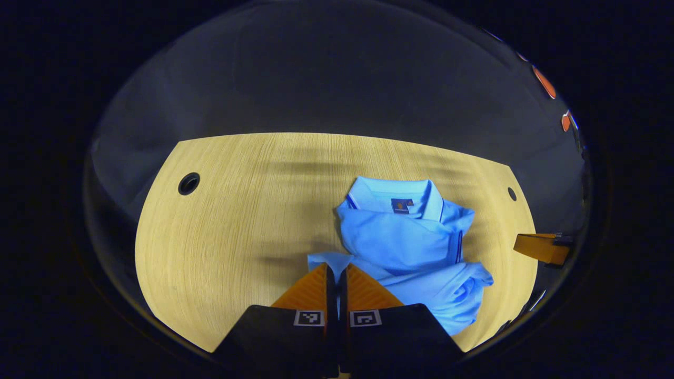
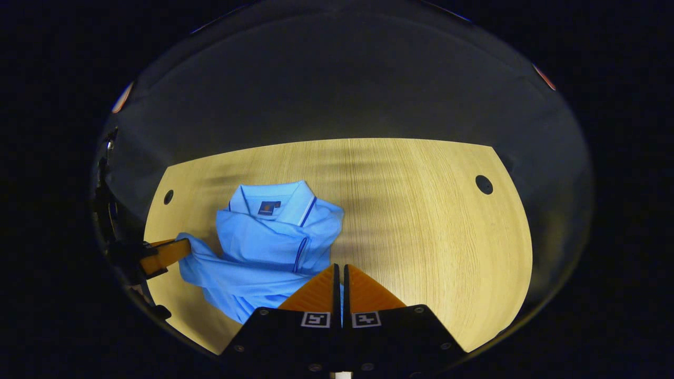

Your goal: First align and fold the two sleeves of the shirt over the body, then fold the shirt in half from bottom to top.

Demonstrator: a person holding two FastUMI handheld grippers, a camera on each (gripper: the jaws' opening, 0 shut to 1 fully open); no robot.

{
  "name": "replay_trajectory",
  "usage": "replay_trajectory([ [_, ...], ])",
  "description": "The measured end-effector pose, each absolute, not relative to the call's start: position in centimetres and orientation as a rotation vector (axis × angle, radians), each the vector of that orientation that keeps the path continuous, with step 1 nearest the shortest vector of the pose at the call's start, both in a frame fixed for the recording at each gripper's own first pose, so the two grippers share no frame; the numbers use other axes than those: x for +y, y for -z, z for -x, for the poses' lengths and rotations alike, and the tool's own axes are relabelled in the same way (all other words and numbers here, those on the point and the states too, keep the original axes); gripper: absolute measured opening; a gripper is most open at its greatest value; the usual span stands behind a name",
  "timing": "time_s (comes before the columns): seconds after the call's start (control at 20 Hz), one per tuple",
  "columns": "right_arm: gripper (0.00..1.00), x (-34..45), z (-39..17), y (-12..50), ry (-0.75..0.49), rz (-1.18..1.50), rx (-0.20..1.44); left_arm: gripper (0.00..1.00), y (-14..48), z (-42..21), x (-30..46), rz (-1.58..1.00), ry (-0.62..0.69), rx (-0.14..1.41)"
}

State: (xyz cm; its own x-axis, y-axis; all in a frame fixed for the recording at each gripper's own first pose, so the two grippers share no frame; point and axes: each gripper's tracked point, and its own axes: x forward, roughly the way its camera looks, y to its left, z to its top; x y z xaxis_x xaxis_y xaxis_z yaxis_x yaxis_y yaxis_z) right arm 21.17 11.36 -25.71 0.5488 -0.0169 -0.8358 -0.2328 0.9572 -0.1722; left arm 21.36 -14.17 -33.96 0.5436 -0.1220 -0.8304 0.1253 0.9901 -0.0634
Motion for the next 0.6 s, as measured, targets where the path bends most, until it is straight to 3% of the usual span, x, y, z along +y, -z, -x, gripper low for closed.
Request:
replay_trajectory([
  [0.25, 0.01, 11.1, -20.1, 27.2, -0.175, 0.325, 1.011, 0.04, 34.5, -22.4, -14.0, -0.008, 0.147, 1.014],
  [0.35, 0.13, 11.1, -19.0, 28.4, -0.190, 0.308, 1.039, 0.04, 35.0, -21.9, -13.9, 0.017, 0.140, 1.031],
  [0.5, 0.52, 9.0, -17.6, 31.0, -0.166, 0.374, 1.121, 0.04, 35.9, -21.3, -13.1, 0.064, 0.119, 1.057],
  [0.6, 0.51, 9.2, -16.4, 32.3, -0.187, 0.328, 1.173, 0.04, 36.1, -20.9, -12.4, 0.091, 0.106, 1.067],
])
